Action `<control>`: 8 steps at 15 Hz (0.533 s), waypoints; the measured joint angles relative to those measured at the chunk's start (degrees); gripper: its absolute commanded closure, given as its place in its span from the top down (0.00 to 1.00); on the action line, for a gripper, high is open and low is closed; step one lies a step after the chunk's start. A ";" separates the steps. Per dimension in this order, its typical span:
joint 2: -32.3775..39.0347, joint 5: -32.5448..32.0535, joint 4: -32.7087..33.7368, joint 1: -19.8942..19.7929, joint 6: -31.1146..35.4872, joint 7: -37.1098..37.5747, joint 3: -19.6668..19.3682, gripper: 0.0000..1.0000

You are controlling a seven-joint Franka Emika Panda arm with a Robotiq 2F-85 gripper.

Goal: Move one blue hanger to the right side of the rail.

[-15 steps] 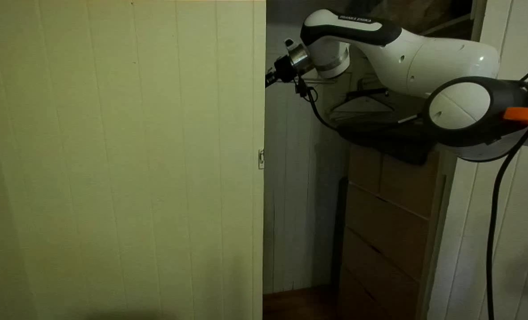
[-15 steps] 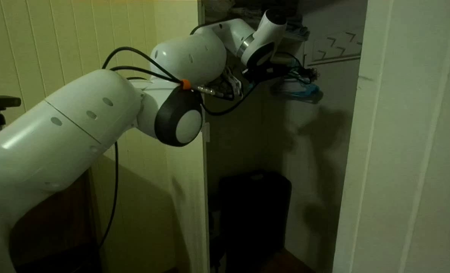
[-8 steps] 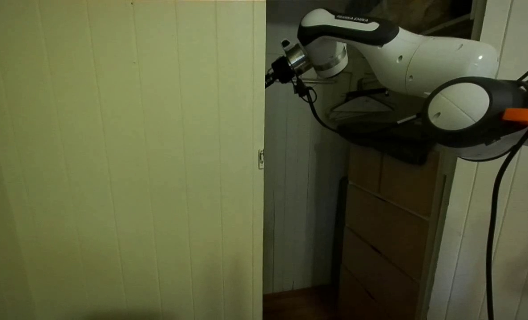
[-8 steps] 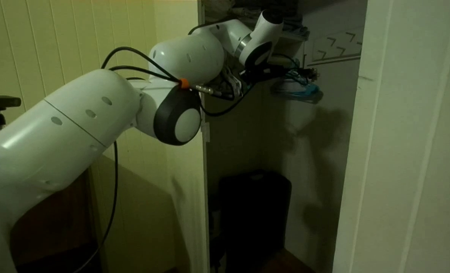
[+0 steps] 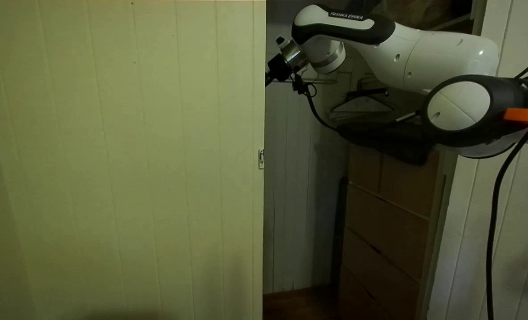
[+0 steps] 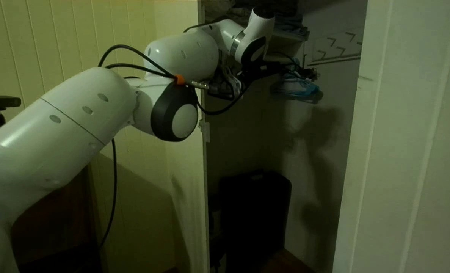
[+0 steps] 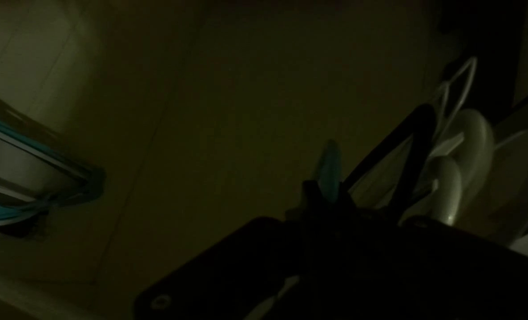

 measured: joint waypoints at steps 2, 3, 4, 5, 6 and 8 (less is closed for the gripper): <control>-0.09 -0.33 0.00 0.10 -0.05 0.01 -0.13 0.02; -0.11 -0.52 0.00 0.12 -0.11 0.01 -0.15 0.02; -0.15 -0.66 0.00 0.16 -0.12 0.01 -0.18 0.02; -0.21 -0.81 0.00 0.21 -0.13 0.01 -0.23 0.02; -0.27 -0.91 0.00 0.24 -0.17 0.01 -0.26 0.02; -0.31 -1.24 -0.01 0.27 -0.68 -0.05 -0.32 0.02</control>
